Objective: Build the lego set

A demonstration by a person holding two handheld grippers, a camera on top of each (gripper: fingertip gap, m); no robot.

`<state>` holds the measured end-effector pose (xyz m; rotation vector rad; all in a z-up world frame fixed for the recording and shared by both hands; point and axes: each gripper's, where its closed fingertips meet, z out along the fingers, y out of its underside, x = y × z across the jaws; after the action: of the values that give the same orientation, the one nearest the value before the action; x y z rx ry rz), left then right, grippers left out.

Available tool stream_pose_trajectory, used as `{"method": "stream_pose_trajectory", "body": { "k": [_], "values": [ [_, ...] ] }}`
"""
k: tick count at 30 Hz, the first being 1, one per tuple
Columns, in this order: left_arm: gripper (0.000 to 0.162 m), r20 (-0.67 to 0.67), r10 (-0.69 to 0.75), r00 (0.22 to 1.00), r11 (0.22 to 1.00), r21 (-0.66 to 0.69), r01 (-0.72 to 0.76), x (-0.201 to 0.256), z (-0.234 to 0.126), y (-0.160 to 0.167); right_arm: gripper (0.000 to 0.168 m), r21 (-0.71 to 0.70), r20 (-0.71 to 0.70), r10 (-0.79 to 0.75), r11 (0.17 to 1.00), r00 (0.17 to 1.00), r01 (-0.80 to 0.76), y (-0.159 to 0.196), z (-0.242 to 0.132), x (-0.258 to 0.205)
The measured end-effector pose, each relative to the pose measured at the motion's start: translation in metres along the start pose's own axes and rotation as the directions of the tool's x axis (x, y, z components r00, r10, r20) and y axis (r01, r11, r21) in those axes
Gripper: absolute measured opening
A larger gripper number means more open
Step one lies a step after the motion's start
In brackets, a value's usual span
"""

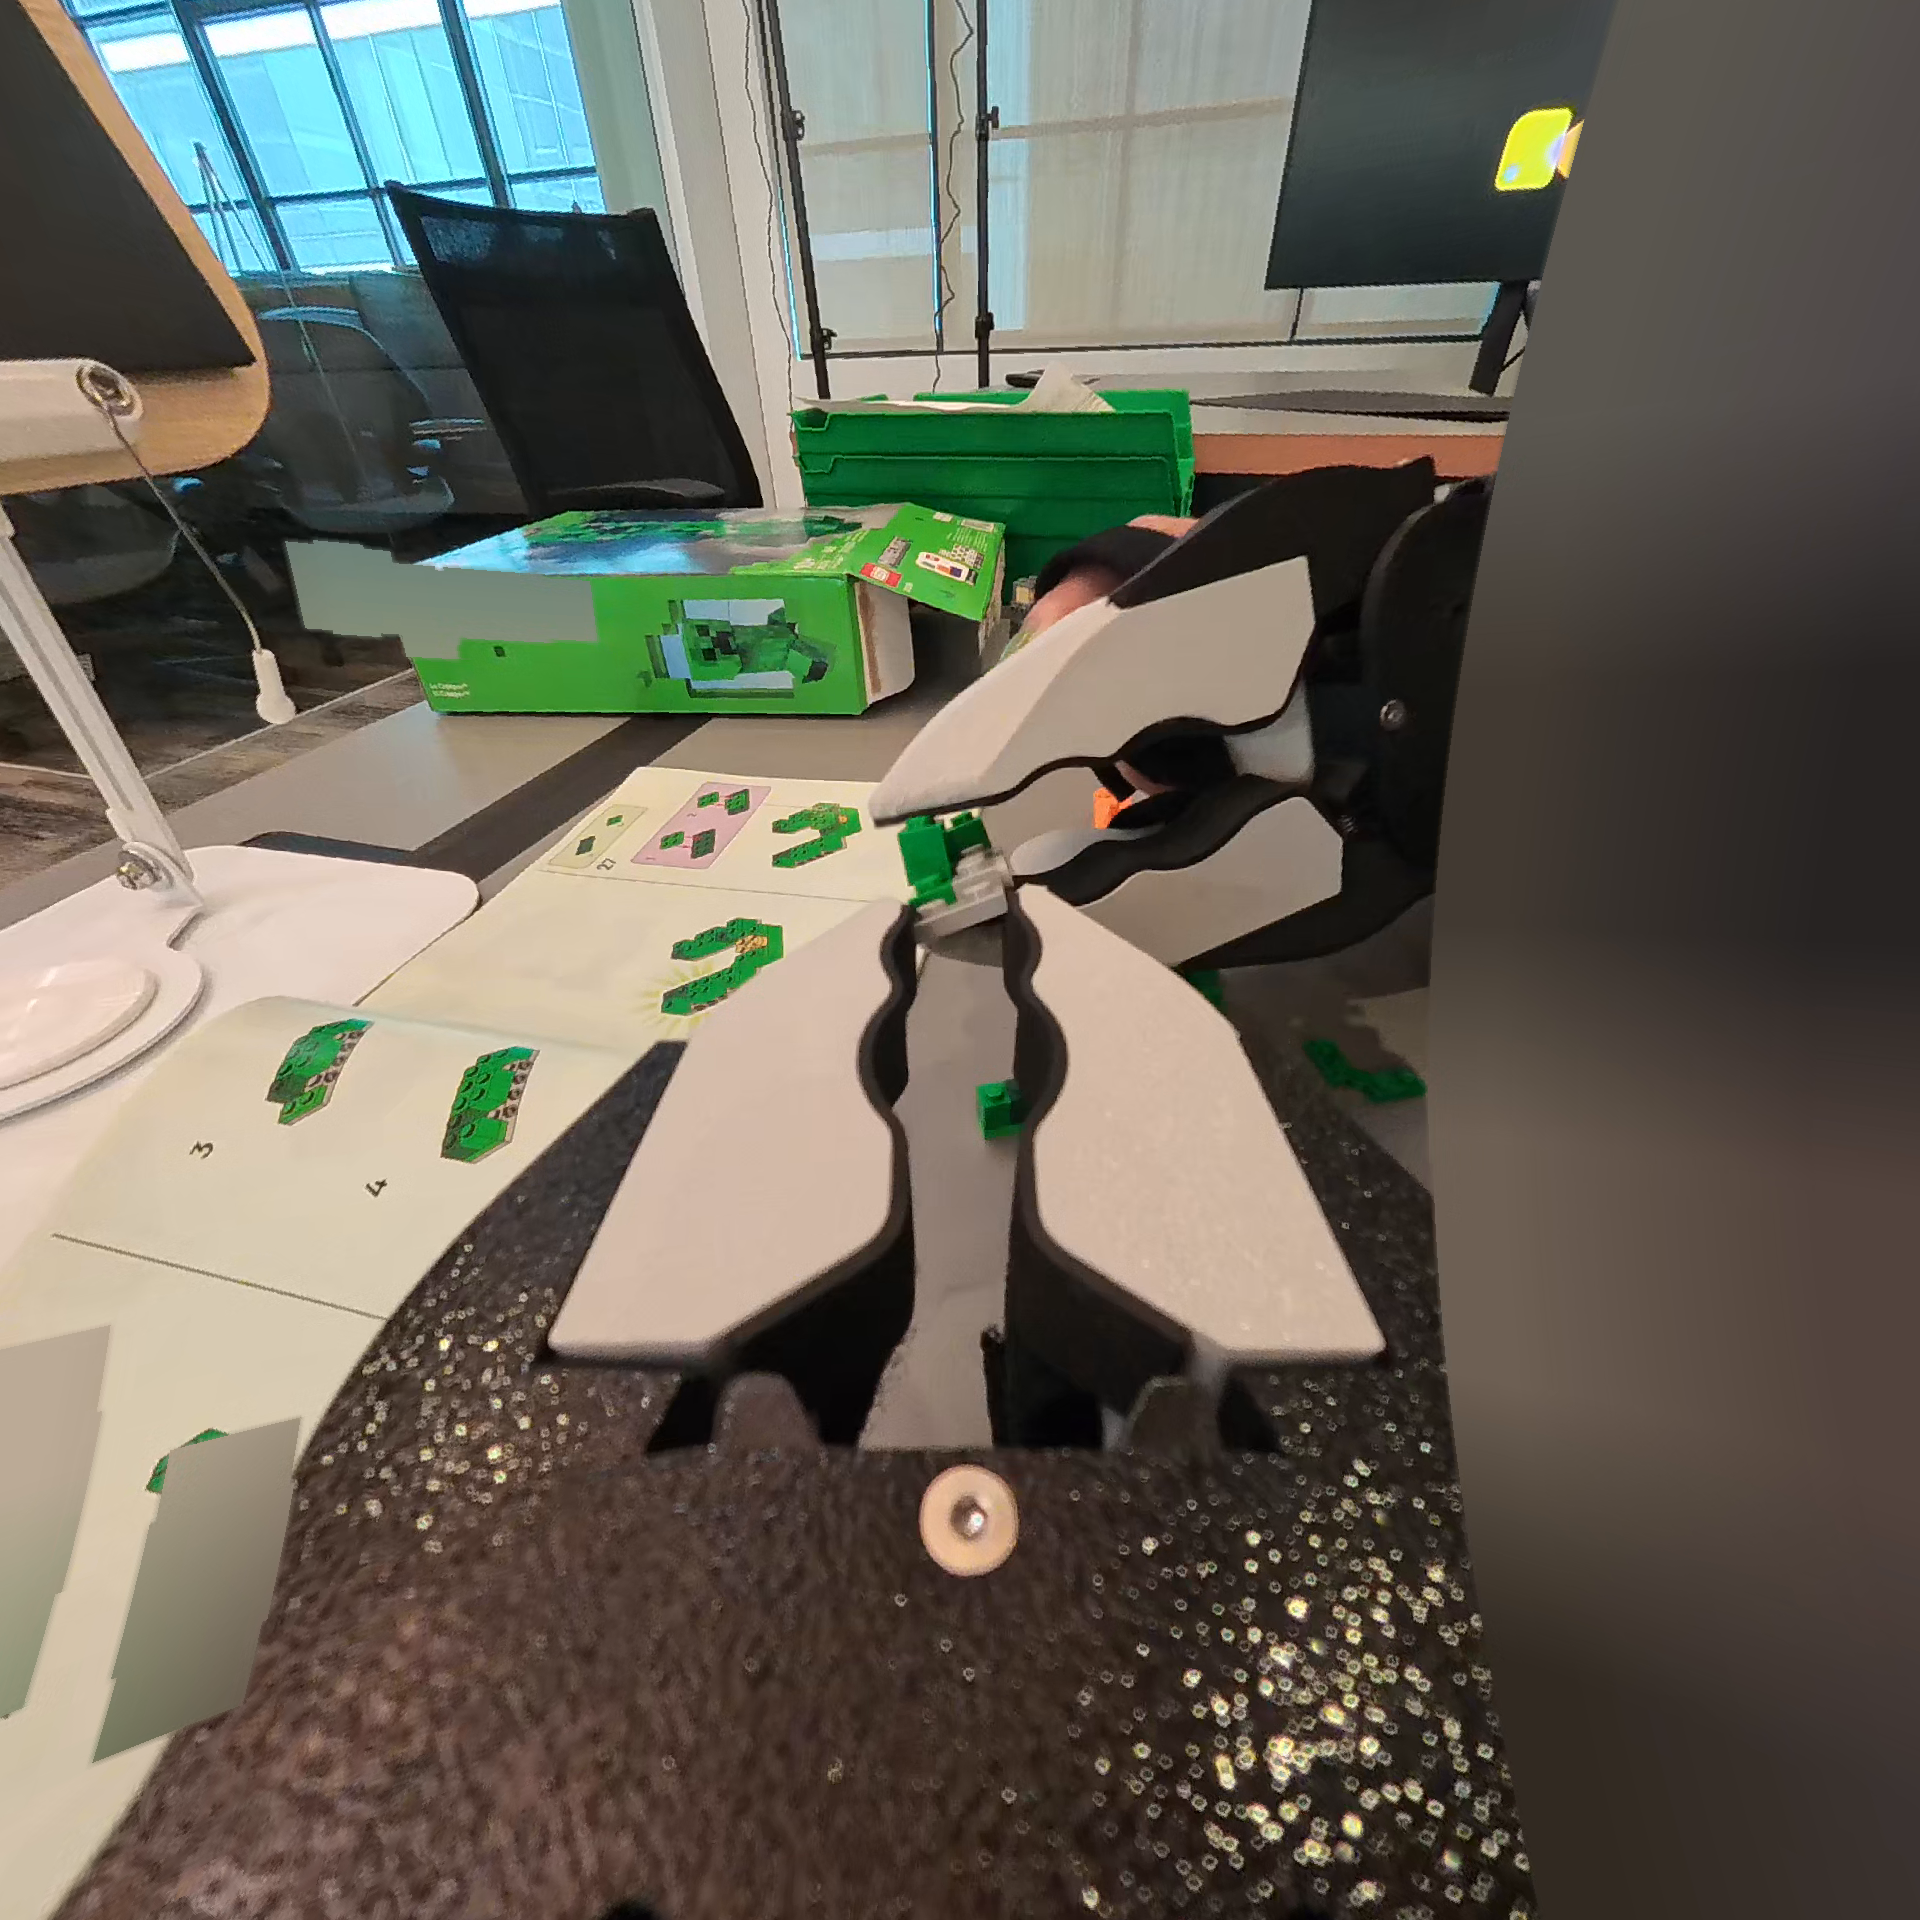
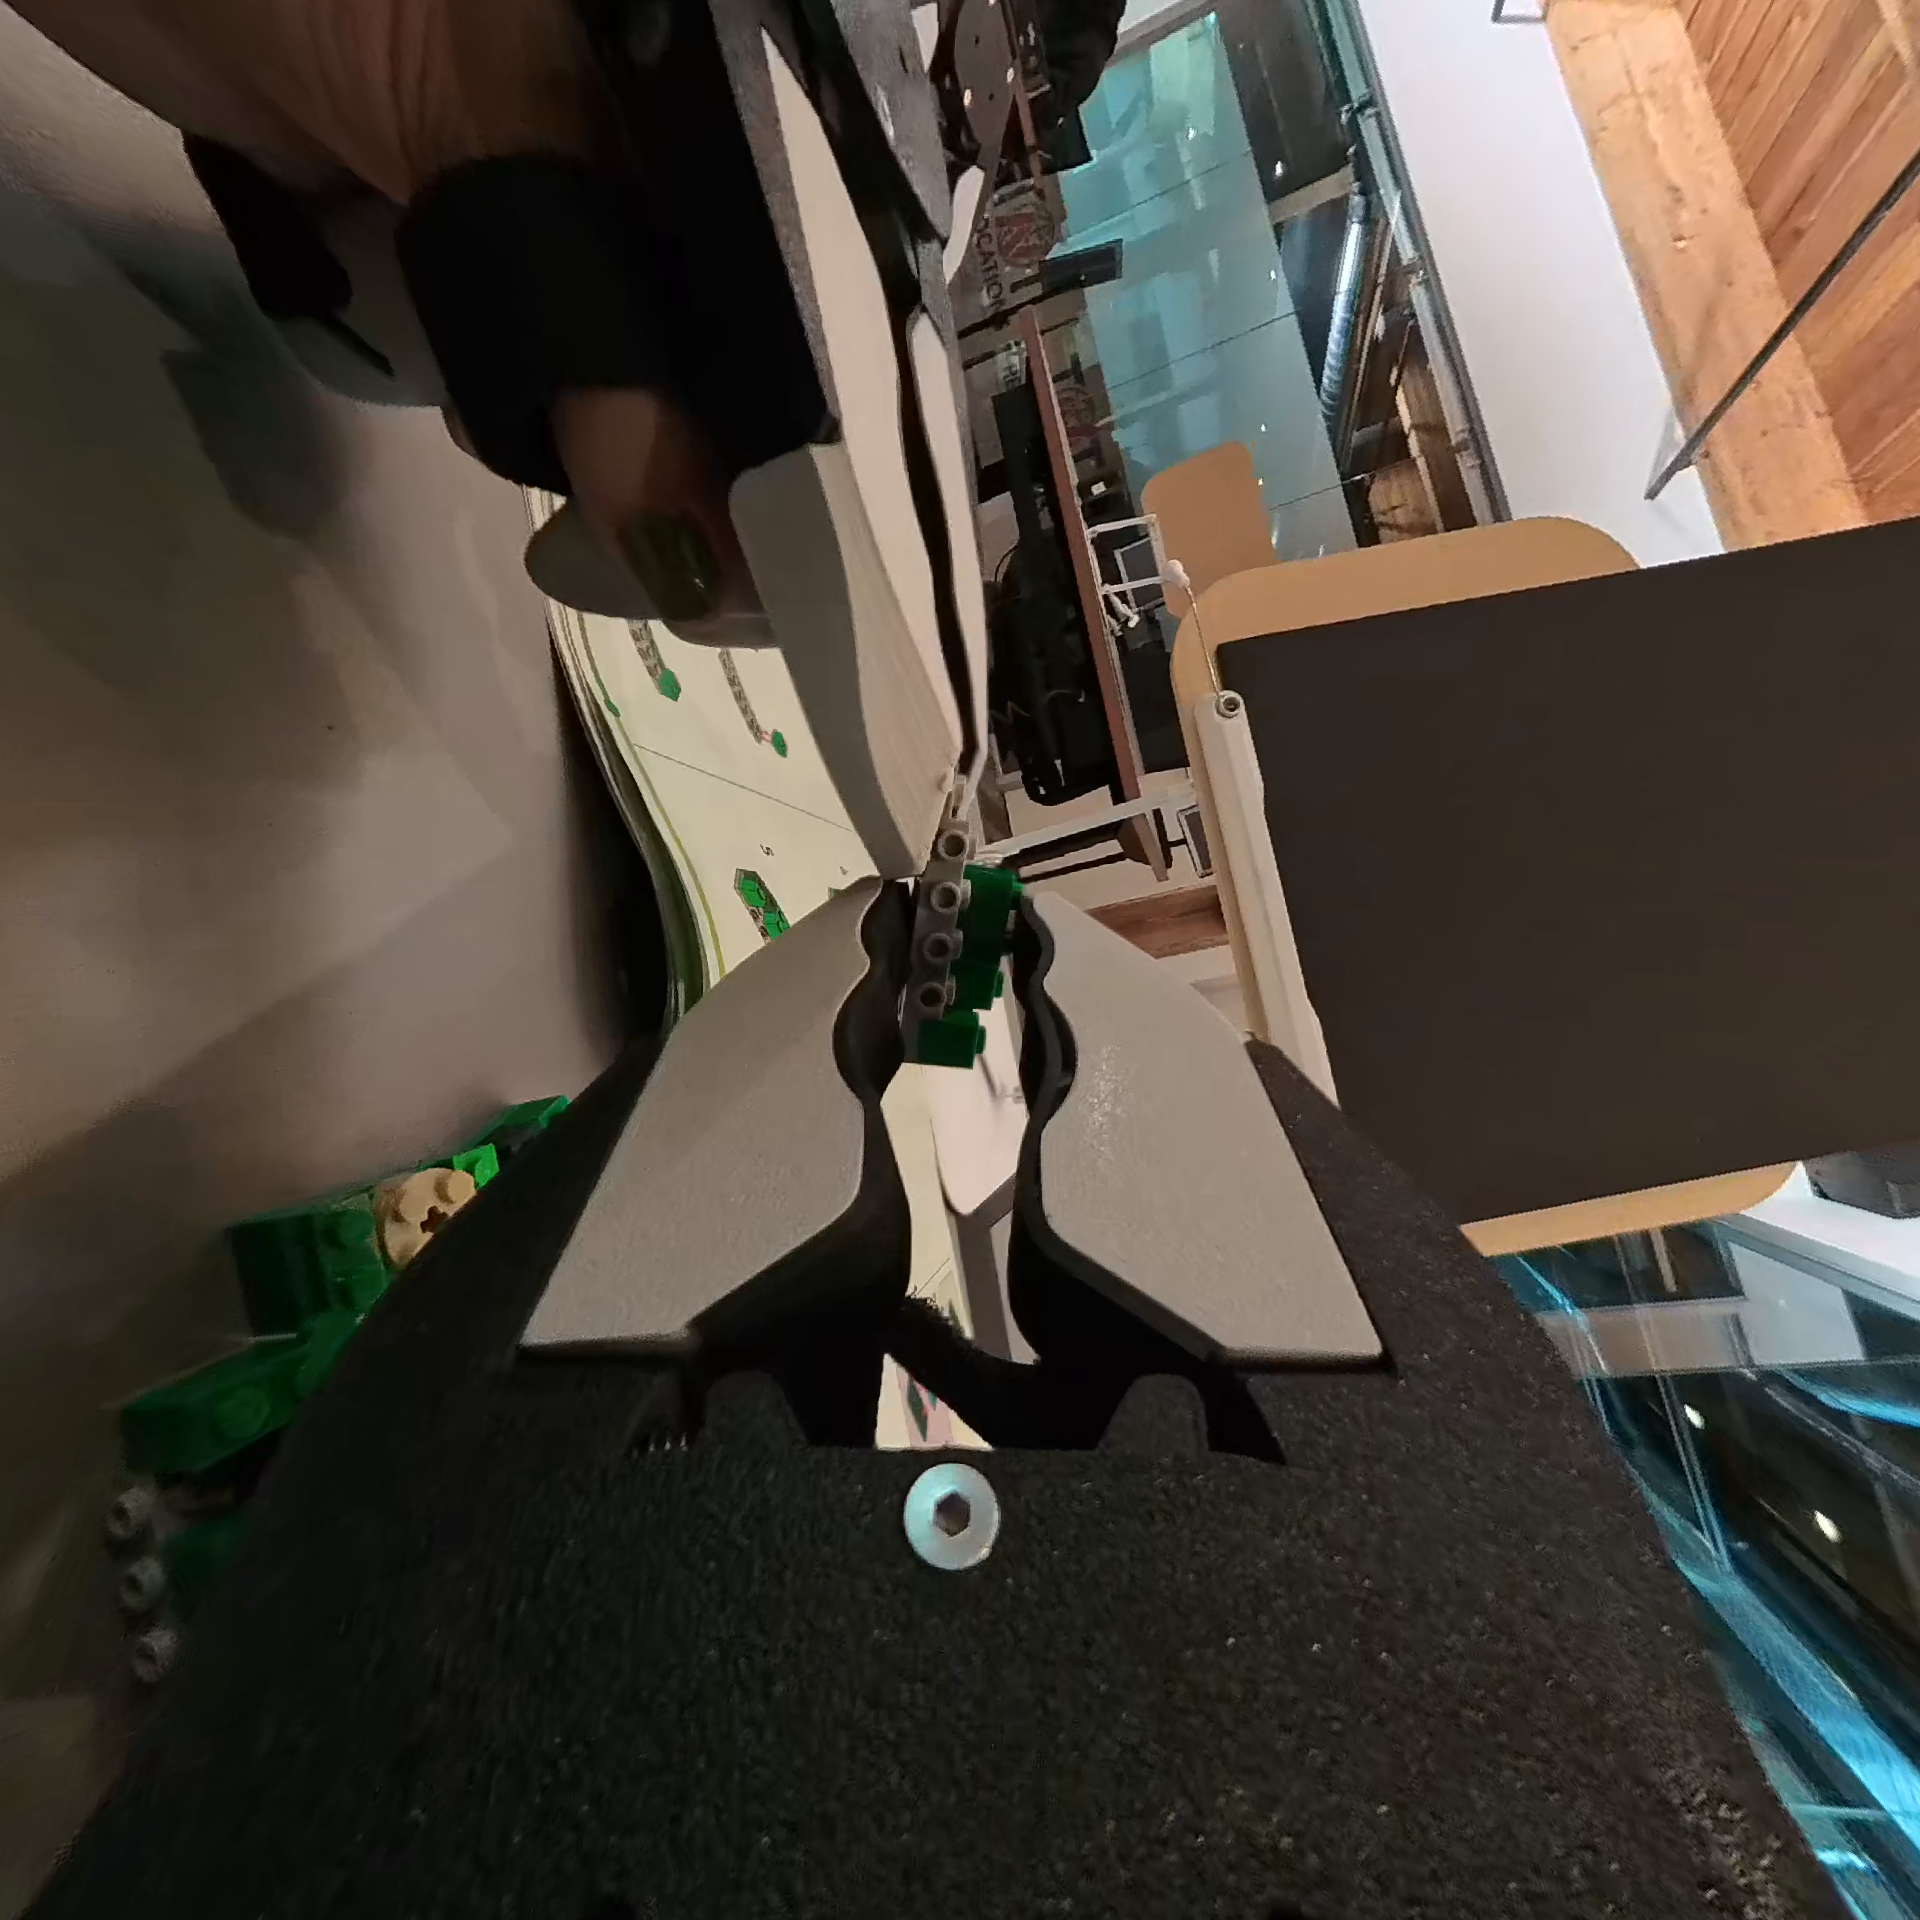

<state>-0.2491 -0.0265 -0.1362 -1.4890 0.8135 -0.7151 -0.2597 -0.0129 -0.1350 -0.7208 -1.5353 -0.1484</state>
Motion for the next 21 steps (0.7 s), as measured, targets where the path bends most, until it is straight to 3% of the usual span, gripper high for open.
{"method": "stream_pose_trajectory", "body": {
  "k": [21],
  "values": [
    [0.015,0.003,-0.005,1.0,1.0,-0.028,0.005,-0.002,-0.002,0.0033,0.03,0.007,-0.042,0.02,1.0,0.999,-0.02,-0.0009,0.0028,-0.0007]
  ]
}}
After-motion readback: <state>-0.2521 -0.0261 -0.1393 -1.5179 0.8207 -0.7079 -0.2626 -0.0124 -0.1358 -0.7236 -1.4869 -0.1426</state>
